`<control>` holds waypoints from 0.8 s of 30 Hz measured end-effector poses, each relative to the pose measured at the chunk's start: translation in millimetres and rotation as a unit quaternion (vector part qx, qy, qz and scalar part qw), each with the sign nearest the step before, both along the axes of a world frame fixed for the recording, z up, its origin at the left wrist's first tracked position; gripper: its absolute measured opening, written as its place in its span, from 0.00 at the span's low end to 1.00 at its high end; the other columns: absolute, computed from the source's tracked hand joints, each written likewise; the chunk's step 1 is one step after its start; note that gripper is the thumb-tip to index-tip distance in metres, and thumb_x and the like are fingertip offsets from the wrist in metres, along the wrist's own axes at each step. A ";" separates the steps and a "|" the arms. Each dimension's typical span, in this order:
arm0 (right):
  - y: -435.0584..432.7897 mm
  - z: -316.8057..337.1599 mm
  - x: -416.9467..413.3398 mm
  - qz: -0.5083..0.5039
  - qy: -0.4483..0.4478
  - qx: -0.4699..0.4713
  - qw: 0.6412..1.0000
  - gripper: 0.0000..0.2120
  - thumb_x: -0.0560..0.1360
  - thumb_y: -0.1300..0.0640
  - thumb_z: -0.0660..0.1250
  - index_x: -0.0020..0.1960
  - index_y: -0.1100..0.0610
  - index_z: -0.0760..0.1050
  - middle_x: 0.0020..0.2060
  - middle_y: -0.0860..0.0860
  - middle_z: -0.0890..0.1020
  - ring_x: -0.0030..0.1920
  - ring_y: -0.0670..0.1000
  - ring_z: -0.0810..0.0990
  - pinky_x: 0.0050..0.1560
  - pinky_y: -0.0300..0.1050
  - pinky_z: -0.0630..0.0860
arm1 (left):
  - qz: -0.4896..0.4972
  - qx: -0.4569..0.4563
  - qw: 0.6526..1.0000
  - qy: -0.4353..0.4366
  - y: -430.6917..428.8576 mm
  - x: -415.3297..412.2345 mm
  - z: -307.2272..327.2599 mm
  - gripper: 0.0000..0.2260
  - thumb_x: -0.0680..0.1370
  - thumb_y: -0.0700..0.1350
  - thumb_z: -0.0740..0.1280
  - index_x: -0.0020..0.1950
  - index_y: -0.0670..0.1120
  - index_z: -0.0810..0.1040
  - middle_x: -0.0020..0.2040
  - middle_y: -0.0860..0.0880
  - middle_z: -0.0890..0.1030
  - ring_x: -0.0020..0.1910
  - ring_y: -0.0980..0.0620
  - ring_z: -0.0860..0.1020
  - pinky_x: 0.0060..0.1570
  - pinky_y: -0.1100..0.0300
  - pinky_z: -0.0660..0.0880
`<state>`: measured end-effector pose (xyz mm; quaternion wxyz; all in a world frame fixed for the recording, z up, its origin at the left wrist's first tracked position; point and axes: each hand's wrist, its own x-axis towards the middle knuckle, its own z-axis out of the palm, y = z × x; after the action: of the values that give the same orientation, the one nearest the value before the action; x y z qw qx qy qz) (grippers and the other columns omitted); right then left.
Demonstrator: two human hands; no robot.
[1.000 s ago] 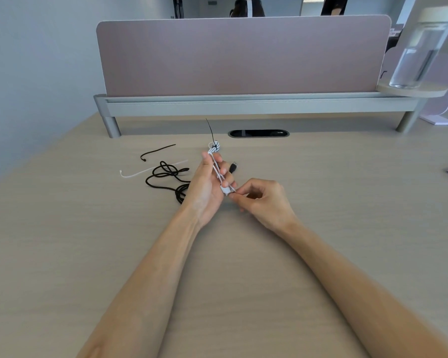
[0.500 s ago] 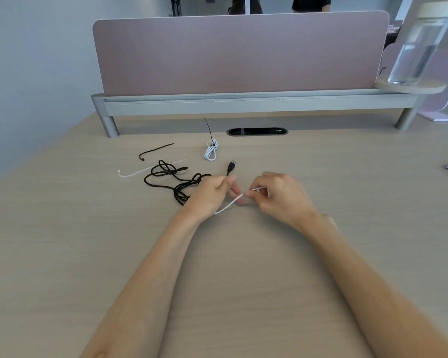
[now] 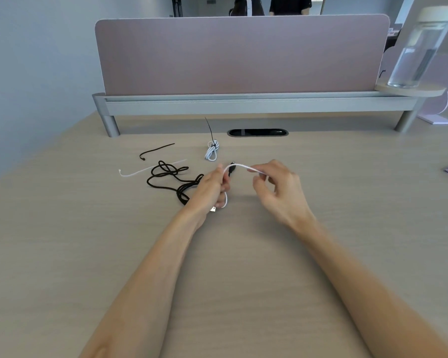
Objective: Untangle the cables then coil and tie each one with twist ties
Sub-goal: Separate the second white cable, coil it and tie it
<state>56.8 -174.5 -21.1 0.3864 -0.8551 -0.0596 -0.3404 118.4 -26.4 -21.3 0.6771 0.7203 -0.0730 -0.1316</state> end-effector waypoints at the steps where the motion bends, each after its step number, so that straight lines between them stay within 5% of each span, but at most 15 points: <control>1: 5.3 -1.1 -1.0 0.021 -0.004 0.001 1.000 0.10 0.73 0.57 0.64 0.48 0.55 0.83 0.37 0.48 0.77 0.36 0.46 0.74 0.38 0.38 0.70 | 0.004 -0.025 1.000 0.016 -0.2 1.3 0.8 0.19 0.83 0.57 0.49 0.40 0.46 0.66 0.30 0.51 0.61 0.20 0.55 0.56 0.27 0.62 0.53; 6: 13.2 -9.3 0.6 0.056 0.009 -0.005 0.998 0.08 0.78 0.55 0.65 0.47 0.51 0.83 0.35 0.42 0.74 0.36 0.45 0.74 0.36 0.41 0.69 | -0.039 -0.106 0.993 0.045 1.2 5.8 -1.3 0.23 0.81 0.63 0.48 0.44 0.45 0.68 0.32 0.51 0.63 0.24 0.55 0.56 0.30 0.59 0.54; 11: 11.0 -15.5 4.7 0.030 0.024 -0.017 0.999 0.08 0.75 0.53 0.66 0.44 0.48 0.84 0.33 0.44 0.75 0.33 0.46 0.72 0.33 0.44 0.68 | -0.079 -0.116 0.988 0.062 0.0 2.9 -3.8 0.23 0.81 0.61 0.52 0.57 0.42 0.71 0.36 0.50 0.66 0.27 0.55 0.59 0.32 0.59 0.58; 15: 12.1 -18.3 5.3 0.020 0.039 -0.024 0.999 0.06 0.75 0.53 0.69 0.44 0.45 0.85 0.33 0.46 0.75 0.31 0.46 0.71 0.32 0.45 0.69 | -0.077 -0.101 0.991 0.039 0.0 4.8 -8.7 0.23 0.83 0.58 0.51 0.63 0.42 0.72 0.30 0.51 0.61 0.26 0.55 0.61 0.32 0.59 0.59; 20: 19.3 -14.6 -0.3 0.026 0.031 0.002 0.999 0.03 0.73 0.54 0.73 0.41 0.48 0.84 0.33 0.41 0.79 0.33 0.42 0.75 0.34 0.33 0.66 | -0.054 -0.157 0.986 0.031 -0.5 4.8 -6.8 0.22 0.84 0.54 0.51 0.63 0.39 0.75 0.34 0.52 0.70 0.30 0.55 0.59 0.31 0.61 0.59; 24: 25.7 -11.4 -6.7 0.050 0.014 -0.005 0.999 0.11 0.72 0.63 0.69 0.40 0.48 0.83 0.32 0.31 0.77 0.31 0.40 0.75 0.33 0.28 0.65 | -0.043 -0.149 0.988 0.026 1.8 3.0 -5.2 0.21 0.84 0.53 0.52 0.58 0.42 0.79 0.38 0.50 0.70 0.29 0.55 0.58 0.30 0.63 0.62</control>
<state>50.0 -148.8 -32.5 0.3990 -0.8578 -0.0989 -0.3085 121.4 -24.7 -26.5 0.7722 0.6040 -0.1048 -0.1671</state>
